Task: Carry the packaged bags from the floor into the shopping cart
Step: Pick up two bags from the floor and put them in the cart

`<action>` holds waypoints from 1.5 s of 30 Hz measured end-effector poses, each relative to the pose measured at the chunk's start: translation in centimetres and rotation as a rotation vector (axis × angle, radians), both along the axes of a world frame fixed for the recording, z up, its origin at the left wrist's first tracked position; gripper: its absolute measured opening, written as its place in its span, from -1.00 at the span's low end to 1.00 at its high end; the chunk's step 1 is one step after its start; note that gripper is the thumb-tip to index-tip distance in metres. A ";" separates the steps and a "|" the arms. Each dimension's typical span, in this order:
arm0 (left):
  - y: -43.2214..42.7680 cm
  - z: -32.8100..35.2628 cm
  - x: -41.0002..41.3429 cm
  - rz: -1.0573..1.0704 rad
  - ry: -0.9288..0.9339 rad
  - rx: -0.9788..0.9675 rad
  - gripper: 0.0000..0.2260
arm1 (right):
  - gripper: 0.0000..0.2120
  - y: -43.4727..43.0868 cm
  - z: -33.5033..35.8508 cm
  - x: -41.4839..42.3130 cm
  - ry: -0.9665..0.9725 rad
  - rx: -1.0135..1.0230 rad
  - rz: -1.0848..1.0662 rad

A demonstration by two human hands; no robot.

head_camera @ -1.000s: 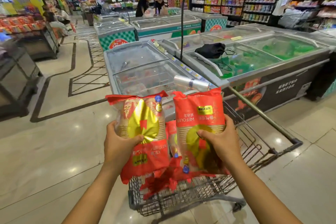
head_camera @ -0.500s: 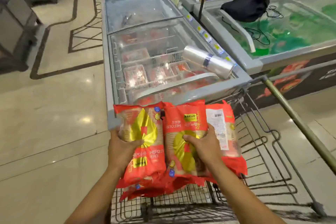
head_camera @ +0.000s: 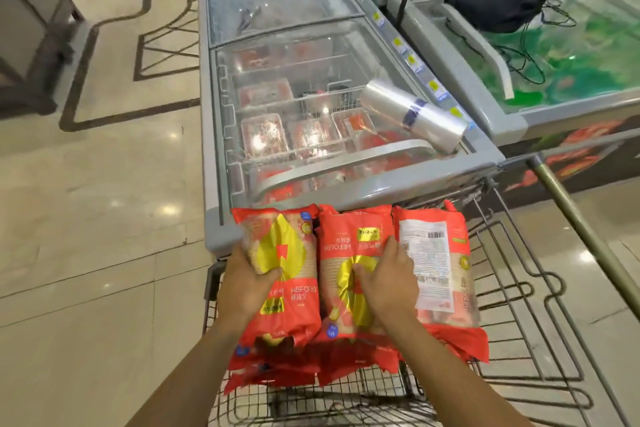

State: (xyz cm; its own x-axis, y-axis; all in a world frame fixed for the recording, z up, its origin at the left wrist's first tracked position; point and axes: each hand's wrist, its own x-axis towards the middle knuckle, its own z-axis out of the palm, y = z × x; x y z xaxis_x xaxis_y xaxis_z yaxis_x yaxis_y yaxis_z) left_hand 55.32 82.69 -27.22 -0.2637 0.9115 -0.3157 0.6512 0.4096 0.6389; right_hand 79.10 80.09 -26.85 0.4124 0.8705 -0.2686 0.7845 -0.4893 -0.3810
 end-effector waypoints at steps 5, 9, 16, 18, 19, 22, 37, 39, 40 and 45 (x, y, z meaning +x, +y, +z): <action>0.5 0.4 -0.3 -0.284 0.374 -0.031 -0.23 | -0.22 0.2 1.6 -0.4 -0.118 -0.092 0.134; -1.1 5.2 -1.2 -0.411 0.525 0.120 -0.34 | -0.24 -0.9 7.2 -1.9 -0.189 -0.041 0.242; -8.1 18.5 -6.1 -0.349 0.658 0.362 -0.33 | -0.28 -5.4 19.4 -12.2 -0.312 0.307 0.550; -11.1 21.5 -9.2 -0.297 0.700 0.352 -0.36 | -0.30 -7.3 21.6 -16.5 -0.321 0.376 0.648; -12.7 22.9 -11.0 -0.261 0.719 0.344 -0.36 | -0.31 -8.4 22.5 -18.7 -0.312 0.418 0.682; -18.2 26.4 -16.6 -0.128 0.785 0.322 -0.35 | -0.32 -11.8 25.2 -25.4 -0.274 0.504 0.803; -49.3 32.6 -38.4 0.604 0.938 0.060 -0.25 | -0.28 -33.6 31.5 -54.6 -0.004 0.652 1.625; -53.2 32.6 -39.2 0.699 0.929 0.021 -0.24 | -0.27 -36.6 31.8 -56.8 0.034 0.666 1.731; -55.0 32.7 -39.3 0.752 0.932 -0.006 -0.24 | -0.27 -38.0 31.8 -57.7 0.057 0.674 1.782; -62.4 32.7 -37.6 1.037 0.922 -0.144 -0.27 | -0.26 -44.6 31.6 -60.3 0.154 0.660 2.034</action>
State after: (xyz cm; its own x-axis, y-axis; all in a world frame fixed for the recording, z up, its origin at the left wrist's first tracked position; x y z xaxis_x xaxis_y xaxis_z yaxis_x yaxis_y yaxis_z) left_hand 17.75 20.30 5.53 -0.9522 0.1493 0.2664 0.1717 0.9832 0.0626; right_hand 18.76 35.52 4.72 -0.9648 -0.0812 0.2500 -0.1321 0.9720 -0.1941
